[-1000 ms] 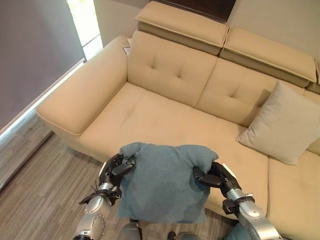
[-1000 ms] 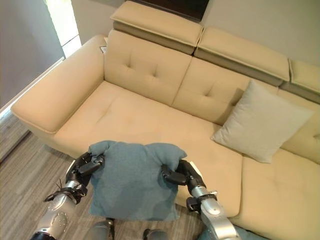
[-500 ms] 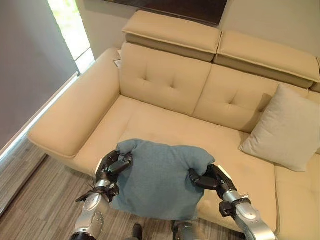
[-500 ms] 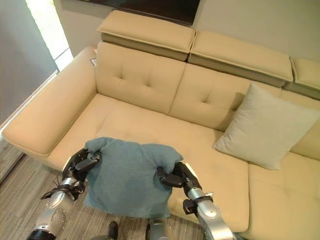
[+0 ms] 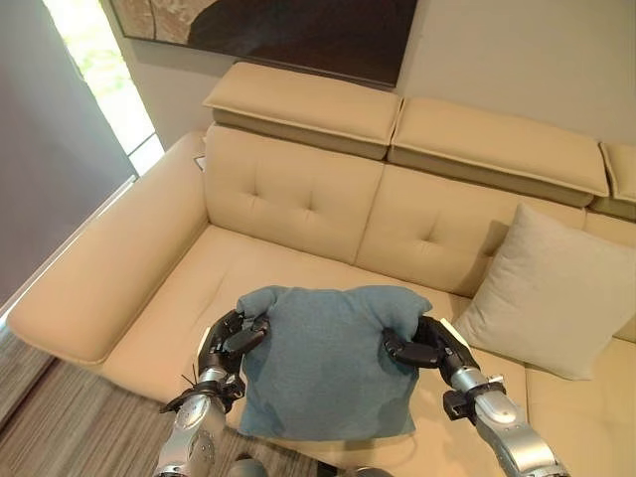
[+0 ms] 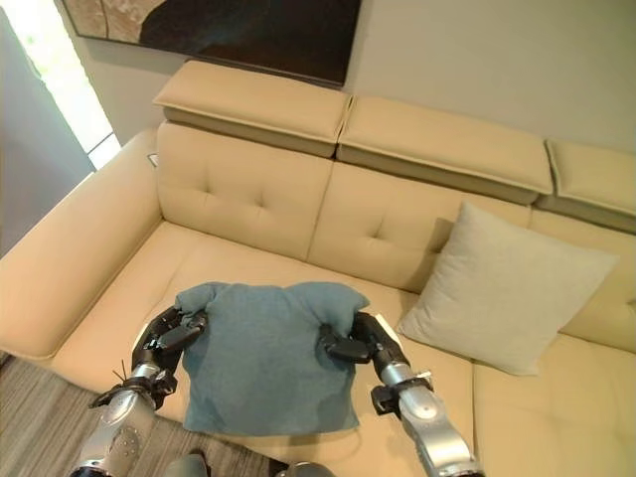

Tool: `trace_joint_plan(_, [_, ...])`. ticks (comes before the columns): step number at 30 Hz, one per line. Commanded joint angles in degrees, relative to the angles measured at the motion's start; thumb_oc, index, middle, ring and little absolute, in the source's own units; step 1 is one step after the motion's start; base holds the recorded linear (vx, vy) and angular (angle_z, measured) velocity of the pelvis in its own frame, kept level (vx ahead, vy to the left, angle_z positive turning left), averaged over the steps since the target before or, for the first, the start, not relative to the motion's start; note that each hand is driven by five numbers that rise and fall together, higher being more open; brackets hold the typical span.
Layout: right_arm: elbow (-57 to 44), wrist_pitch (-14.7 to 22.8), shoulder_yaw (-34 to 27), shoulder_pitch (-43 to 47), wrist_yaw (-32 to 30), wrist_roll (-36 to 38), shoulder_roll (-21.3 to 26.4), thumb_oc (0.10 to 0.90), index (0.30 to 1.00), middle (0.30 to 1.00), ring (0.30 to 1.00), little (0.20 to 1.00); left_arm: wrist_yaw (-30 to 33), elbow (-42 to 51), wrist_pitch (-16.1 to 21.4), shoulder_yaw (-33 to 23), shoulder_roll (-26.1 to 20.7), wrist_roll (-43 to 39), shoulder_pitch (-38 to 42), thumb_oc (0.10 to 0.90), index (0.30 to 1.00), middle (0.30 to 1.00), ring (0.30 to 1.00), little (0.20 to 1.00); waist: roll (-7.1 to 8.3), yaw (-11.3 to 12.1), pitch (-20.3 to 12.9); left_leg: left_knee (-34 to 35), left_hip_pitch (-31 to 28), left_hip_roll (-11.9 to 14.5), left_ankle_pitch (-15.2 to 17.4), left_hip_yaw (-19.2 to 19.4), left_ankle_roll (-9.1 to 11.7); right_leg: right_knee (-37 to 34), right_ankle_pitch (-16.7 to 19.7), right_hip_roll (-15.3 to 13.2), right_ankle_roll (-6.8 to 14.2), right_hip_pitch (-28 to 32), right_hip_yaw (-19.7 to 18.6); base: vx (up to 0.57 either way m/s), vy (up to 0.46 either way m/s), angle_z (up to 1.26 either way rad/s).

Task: Pick up all the scattered cushions and arrange them neatly on the sofa.

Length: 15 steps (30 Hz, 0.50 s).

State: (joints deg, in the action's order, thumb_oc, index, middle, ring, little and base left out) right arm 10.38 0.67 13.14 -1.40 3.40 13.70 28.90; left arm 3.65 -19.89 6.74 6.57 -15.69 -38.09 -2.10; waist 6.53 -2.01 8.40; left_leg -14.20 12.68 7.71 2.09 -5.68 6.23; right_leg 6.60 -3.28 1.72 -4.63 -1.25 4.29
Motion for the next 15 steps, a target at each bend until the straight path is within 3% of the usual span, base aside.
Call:
trace_joint_plan(1, [-9.68, 9.07, 0.51, 9.30, -0.75, 0.07, -0.97, 0.400, 0.300, 0.300, 0.300, 0.300, -1.39, 7.87, 6.83, 4.89, 0.64, 2.37, 7.76, 0.400, 0.300, 0.300, 0.300, 0.300, -1.92, 1.62, -4.42, 3.89, 3.52, 0.19, -6.34, -6.01, 0.78, 0.70, -3.50, -0.04, 6.04, 0.83, -6.22, 0.19, 0.050, -0.54])
trace_joint_plan(5, [-10.69, 10.01, -0.15, 12.46, -1.57, -1.17, 0.13, 0.400, 0.300, 0.300, 0.300, 0.300, 0.67, 5.61, 8.47, 3.79, 0.20, 2.63, 10.42, 0.400, 0.300, 0.300, 0.300, 0.300, -2.92, 2.58, -4.78, 6.96, 4.88, -1.46, -6.91, -10.23, 2.13, -0.22, -5.14, 0.81, 6.34, 4.00, -10.37, 0.28, 0.115, -0.73])
trace_joint_plan(8, [-10.90, 10.25, -0.44, 13.49, -2.15, -3.57, 1.62, 0.400, 0.300, 0.300, 0.300, 0.300, 1.12, 4.09, 8.91, 3.81, -0.27, 4.07, 11.75, 0.400, 0.300, 0.300, 0.300, 0.300, -3.44, 2.65, -5.72, 7.91, 3.20, -0.96, -7.07, -9.59, 2.61, -1.03, -5.33, 0.19, 6.70, 4.97, -11.33, 0.19, 0.133, -0.55])
trace_joint_plan(11, [-8.25, 9.78, 0.27, 18.88, -3.52, -6.94, 6.51, 0.400, 0.300, 0.300, 0.300, 0.300, 3.90, 2.10, 10.05, 4.16, -3.60, 6.00, 18.12, 0.400, 0.300, 0.300, 0.300, 0.300, -3.19, 2.06, -7.78, 7.22, 1.40, -2.16, -5.20, -7.91, 1.97, -2.79, -4.53, -2.83, 8.51, 5.41, -13.56, 0.27, 0.192, -0.26])
trace_joint_plan(14, [-5.19, 9.61, 1.87, 24.32, -5.18, -9.49, 9.69, 0.400, 0.300, 0.300, 0.300, 0.300, 5.94, 0.65, 11.03, 4.40, -5.42, 5.95, 23.50, 0.400, 0.300, 0.300, 0.300, 0.300, -3.17, 2.00, -7.77, 6.81, 1.15, -2.41, -4.19, -5.86, 1.23, -2.89, -4.21, -4.42, 9.56, 4.52, -15.01, 0.09, 0.113, -0.47])
trace_joint_plan(15, [-0.86, 9.09, 4.08, 30.03, -7.64, -11.15, 11.90, 0.400, 0.300, 0.300, 0.300, 0.300, 8.16, -1.17, 11.94, 6.06, -6.63, 5.97, 29.82, 0.400, 0.300, 0.300, 0.300, 0.300, -3.31, 1.56, -7.59, 6.52, 1.65, -2.76, -3.42, -4.00, 0.52, -3.01, -3.79, -5.47, 10.39, 2.87, -15.88, 0.00, 0.104, -0.41])
